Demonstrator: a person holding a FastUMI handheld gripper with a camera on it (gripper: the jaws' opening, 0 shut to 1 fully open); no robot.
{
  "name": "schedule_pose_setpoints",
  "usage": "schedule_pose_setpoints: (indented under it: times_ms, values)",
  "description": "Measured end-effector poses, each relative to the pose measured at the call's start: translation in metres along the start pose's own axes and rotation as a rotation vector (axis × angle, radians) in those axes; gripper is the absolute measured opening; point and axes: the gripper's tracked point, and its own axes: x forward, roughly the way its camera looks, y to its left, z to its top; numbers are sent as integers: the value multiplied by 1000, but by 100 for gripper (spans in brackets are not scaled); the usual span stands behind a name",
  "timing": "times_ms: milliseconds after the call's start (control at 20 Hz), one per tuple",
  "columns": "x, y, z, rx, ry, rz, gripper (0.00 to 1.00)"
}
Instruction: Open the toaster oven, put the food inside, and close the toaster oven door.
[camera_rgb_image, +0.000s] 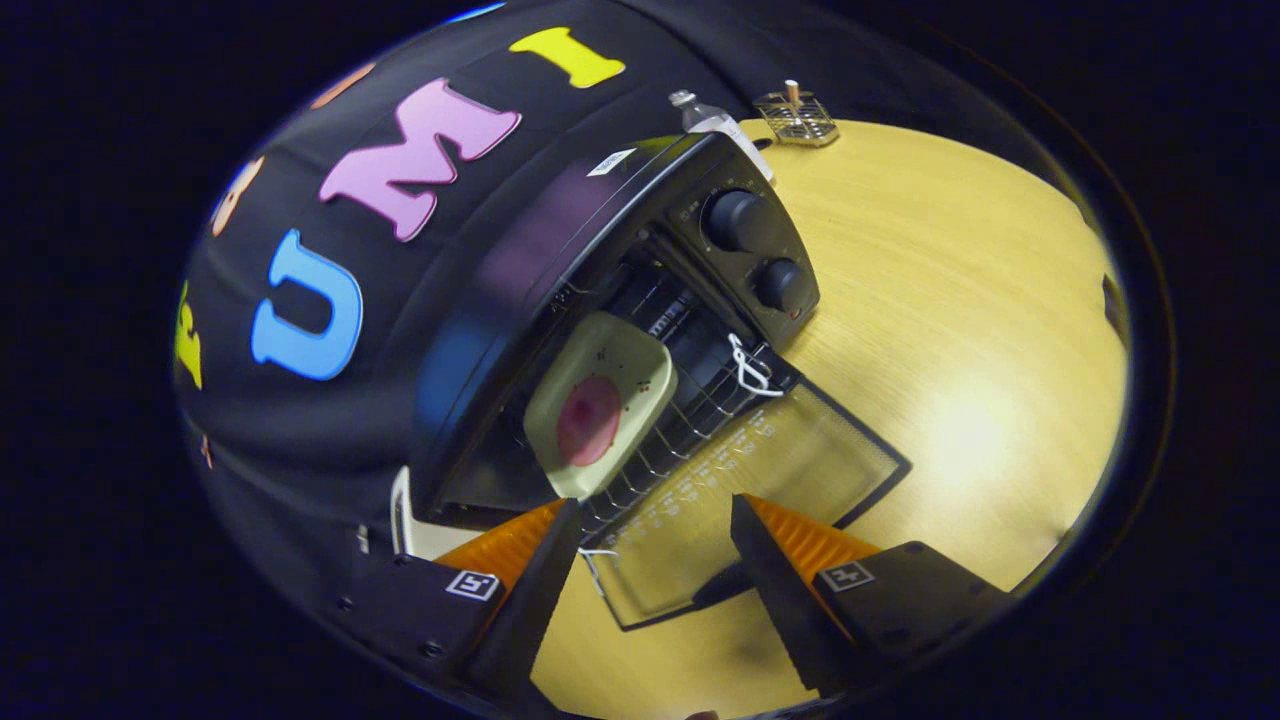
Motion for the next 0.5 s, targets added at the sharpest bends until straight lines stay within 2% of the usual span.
schedule_pose_setpoints:
  times_ms: [250, 500]
  values:
    - [-23, -28, -11, -346, 24, -73, 99]
    - [-24, -45, -60, -563, 123, -102, 99]
